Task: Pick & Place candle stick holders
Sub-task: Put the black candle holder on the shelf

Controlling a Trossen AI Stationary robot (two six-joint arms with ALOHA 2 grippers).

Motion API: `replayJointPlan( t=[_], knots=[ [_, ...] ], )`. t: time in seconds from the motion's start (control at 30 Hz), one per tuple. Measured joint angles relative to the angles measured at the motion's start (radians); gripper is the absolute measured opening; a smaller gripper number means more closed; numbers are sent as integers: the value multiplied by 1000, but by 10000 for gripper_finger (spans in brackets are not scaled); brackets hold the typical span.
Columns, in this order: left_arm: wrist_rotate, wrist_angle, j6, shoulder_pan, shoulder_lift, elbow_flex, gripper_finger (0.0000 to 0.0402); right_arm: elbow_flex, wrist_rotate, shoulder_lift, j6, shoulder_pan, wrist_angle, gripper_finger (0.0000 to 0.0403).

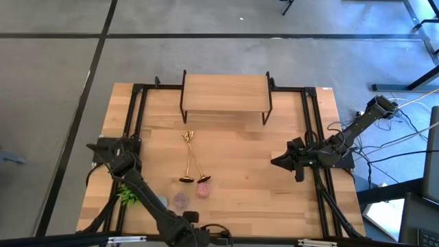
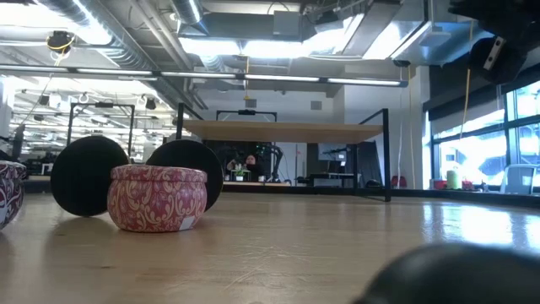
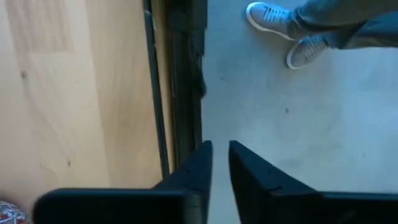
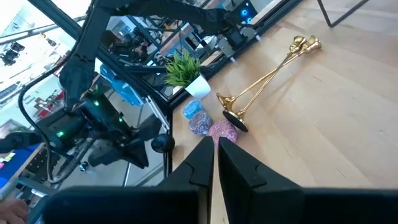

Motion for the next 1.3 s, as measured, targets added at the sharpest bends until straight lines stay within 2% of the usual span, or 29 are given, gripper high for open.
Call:
replayJointPlan(
  t=[0.2, 0.4, 0.7, 0.9, 1.3],
  knots=[
    [-95, 7, -4, 4, -8, 0, 137, 0, 0, 0, 0, 0, -2, 26],
    [-111, 6, 52, 4, -1, -13, 175, 0, 0, 0, 0, 0, -5, 26],
    [-176, -56, 57, 5, 0, -47, 180, 0, 0, 0, 0, 1, -7, 26],
    [-112, -7, 41, 7, 1, -91, 180, 0, 0, 0, 0, 1, -8, 26],
    [-106, 8, 30, 5, 0, -91, 173, 0, 0, 0, 0, 1, -15, 26]
  ],
)
